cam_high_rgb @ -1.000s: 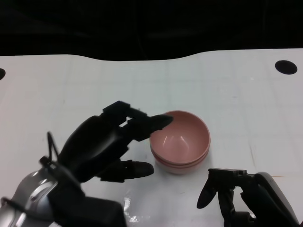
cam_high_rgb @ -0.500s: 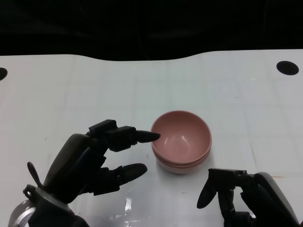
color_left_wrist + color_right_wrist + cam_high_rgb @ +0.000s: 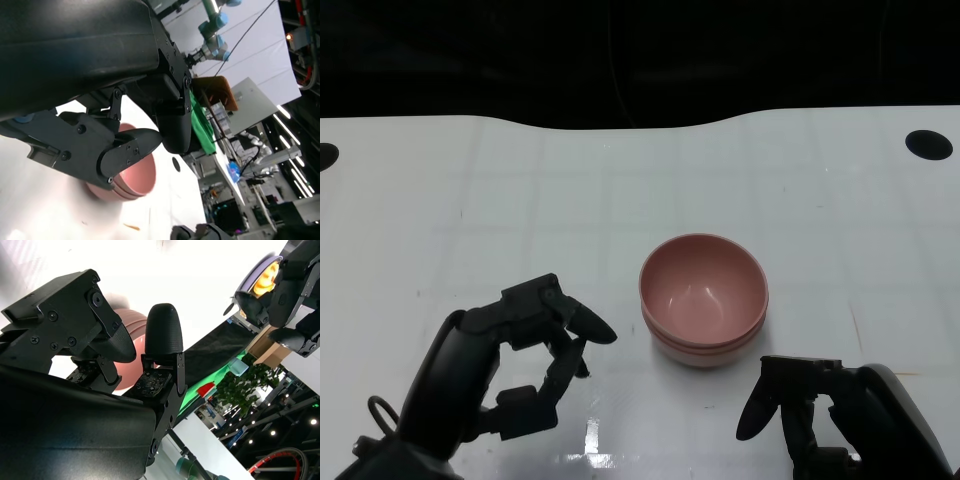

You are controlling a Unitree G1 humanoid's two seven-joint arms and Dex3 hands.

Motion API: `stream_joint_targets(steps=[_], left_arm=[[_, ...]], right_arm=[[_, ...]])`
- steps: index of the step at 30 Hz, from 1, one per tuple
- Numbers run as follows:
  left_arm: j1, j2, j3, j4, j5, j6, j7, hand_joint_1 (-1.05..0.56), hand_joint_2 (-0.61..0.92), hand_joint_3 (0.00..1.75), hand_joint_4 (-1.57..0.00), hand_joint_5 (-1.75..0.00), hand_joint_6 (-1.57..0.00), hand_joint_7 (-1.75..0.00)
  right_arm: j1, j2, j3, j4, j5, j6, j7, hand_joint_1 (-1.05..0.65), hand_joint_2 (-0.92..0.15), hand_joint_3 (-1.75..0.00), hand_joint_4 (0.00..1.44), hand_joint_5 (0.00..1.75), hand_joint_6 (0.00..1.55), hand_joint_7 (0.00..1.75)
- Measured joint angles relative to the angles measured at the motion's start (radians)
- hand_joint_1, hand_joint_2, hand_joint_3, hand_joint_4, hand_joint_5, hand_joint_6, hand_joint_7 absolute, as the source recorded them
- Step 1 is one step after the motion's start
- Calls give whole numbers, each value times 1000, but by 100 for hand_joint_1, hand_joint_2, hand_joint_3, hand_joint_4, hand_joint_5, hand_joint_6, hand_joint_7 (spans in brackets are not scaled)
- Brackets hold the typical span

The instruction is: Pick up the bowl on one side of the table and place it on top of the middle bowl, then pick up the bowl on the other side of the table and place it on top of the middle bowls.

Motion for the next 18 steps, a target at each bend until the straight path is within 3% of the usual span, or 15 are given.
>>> stream_joint_targets(steps=[9, 18], left_arm=[[60, -41, 10, -50, -108, 130, -53, -15, 50, 122, -79, -171, -76, -140], [60, -73, 28, -51, -158, 176, -98, -12, 47, 129, -81, -175, -73, -150]], right_arm=[[3, -4, -2, 0, 3, 0, 0, -4, -14, -157, 90, 174, 87, 130], [6, -13, -4, 0, 12, -1, 0, -3, -14, -157, 90, 174, 87, 130]])
